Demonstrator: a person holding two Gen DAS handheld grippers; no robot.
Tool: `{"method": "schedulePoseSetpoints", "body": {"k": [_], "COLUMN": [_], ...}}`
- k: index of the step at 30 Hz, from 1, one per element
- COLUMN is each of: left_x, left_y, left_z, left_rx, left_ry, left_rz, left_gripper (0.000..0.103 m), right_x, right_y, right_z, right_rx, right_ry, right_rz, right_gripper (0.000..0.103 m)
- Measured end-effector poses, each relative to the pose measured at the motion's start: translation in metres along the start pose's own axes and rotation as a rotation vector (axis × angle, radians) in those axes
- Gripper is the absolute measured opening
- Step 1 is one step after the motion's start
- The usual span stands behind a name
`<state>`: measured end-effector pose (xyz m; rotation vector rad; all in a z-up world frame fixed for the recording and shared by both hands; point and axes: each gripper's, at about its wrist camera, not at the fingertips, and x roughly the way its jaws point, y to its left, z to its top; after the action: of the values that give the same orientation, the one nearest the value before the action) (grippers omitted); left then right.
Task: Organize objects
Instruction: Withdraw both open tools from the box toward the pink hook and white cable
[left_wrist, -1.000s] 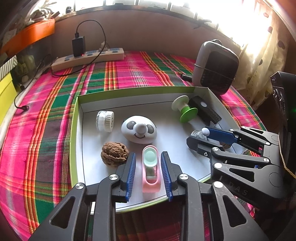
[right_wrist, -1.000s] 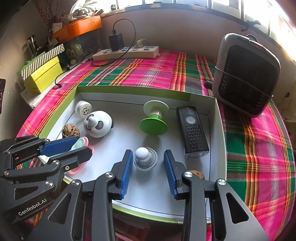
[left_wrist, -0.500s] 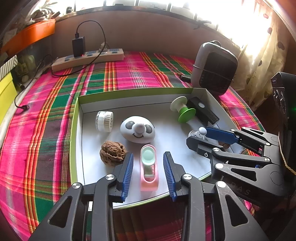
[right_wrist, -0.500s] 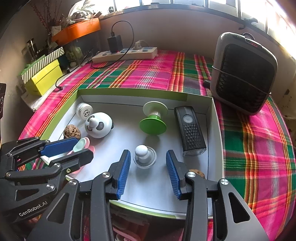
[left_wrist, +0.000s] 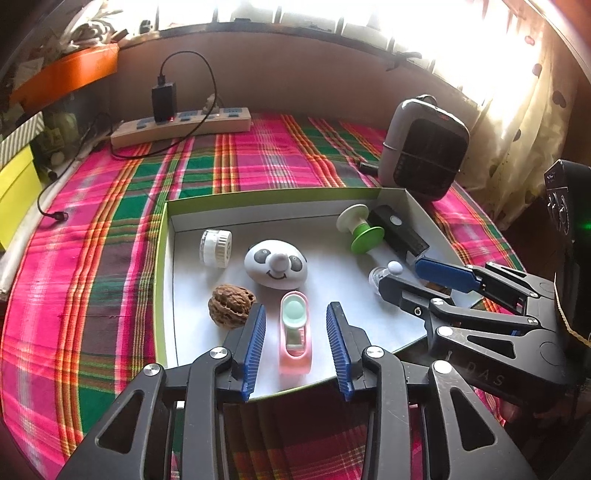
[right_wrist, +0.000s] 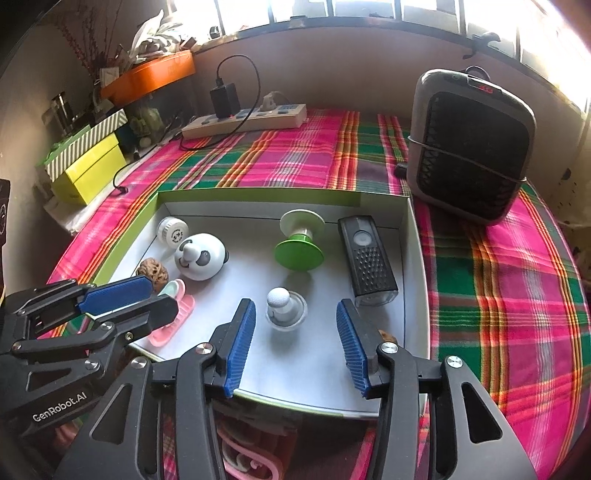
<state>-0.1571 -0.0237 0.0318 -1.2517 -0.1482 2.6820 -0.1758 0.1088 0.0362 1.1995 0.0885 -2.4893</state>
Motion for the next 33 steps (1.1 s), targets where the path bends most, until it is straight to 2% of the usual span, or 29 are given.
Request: {"method": "schedulePoseSetpoints", "body": {"k": [18, 33], "left_x": [-0.031, -0.054], "left_y": [-0.005, -0.005], "left_z": [-0.004, -0.017], "left_rx": [0.002, -0.003], "left_ry": [-0.058, -0.09], "left_rz": [0.004, 0.002], "left_gripper": [0.032, 0.032], "right_x": [-0.035, -0.057], "right_y": [0.003, 0.001], "right_z": [-0.004, -0.024], "right_rx": [0.018, 0.048], "right_ry": [-0.07, -0.1], "right_rz": [-0.022, -0.039], "right_gripper": [0.048, 0.049]}}
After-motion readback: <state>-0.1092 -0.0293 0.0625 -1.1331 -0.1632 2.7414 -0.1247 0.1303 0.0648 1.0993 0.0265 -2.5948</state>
